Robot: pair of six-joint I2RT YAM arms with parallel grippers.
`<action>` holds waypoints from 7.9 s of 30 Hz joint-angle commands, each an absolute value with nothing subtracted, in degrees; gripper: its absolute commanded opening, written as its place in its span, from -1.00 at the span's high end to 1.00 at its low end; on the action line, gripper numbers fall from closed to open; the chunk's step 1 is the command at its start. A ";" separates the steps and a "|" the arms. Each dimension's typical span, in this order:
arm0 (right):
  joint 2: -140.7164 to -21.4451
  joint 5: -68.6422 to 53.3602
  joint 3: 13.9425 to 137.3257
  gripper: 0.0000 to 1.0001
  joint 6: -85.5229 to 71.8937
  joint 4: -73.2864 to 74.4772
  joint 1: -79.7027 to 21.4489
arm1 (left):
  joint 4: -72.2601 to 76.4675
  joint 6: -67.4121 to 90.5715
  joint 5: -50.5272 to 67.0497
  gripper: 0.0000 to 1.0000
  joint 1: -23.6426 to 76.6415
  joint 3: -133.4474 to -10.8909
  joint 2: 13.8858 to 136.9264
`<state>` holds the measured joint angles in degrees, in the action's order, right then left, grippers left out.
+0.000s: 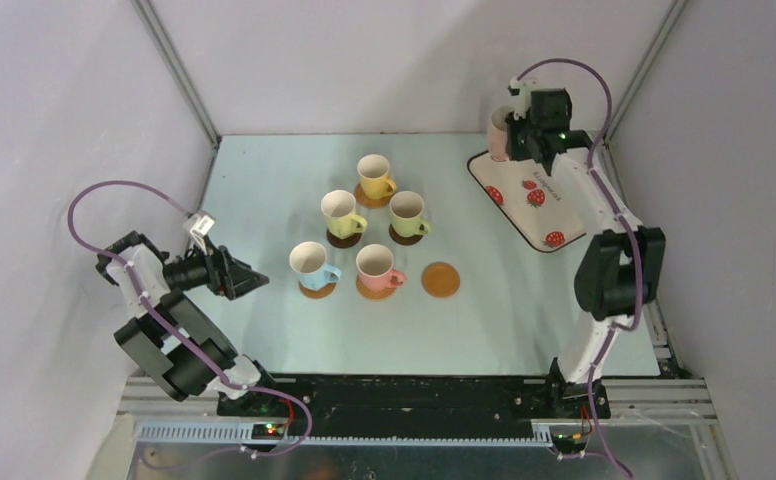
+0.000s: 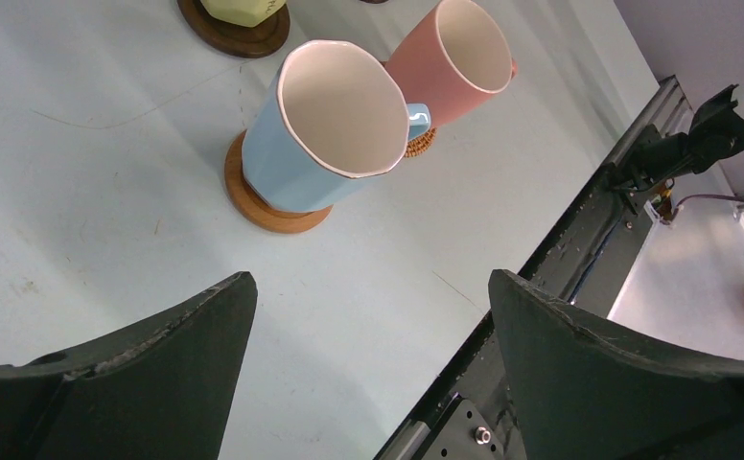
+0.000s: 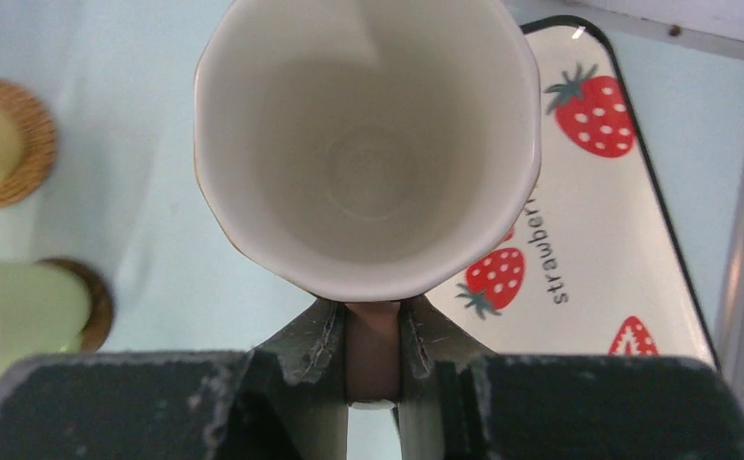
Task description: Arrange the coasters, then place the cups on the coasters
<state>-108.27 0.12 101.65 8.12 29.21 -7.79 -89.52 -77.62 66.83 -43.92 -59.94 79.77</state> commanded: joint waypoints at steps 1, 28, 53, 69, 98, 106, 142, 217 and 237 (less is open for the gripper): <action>-97.25 -10.54 93.49 1.00 10.09 21.35 -8.02 | -92.00 -78.96 68.80 -0.97 -44.56 -61.46 78.31; -66.69 -24.76 53.55 1.00 22.92 16.48 -20.80 | -92.01 -78.58 68.95 -0.97 -44.48 -61.52 78.14; -71.74 -29.67 45.00 1.00 25.91 10.41 -23.97 | -91.97 -78.76 68.67 -0.97 -44.63 -61.28 77.21; -73.60 -31.23 44.03 1.00 27.67 10.94 -23.10 | -92.02 -78.77 68.74 -0.97 -44.73 -61.34 77.50; -76.64 -30.54 44.03 0.96 28.03 10.49 -24.61 | -91.95 -78.79 68.82 -0.97 -44.66 -61.44 77.87; -76.49 -30.68 44.01 0.94 29.05 11.29 -24.65 | -91.97 -78.79 68.86 -0.97 -44.70 -61.43 77.88; -75.13 -33.26 44.12 0.51 33.67 15.39 -23.34 | -92.01 -78.71 68.80 -0.97 -44.76 -61.37 77.79; -52.01 27.39 49.83 -0.99 16.84 0.71 -21.06 | -20.28 -13.94 24.02 -0.97 -38.96 -54.62 56.43; -52.17 36.37 42.96 -0.99 20.82 -12.59 -22.61 | -7.27 -11.94 25.53 -0.97 -36.13 -36.81 41.24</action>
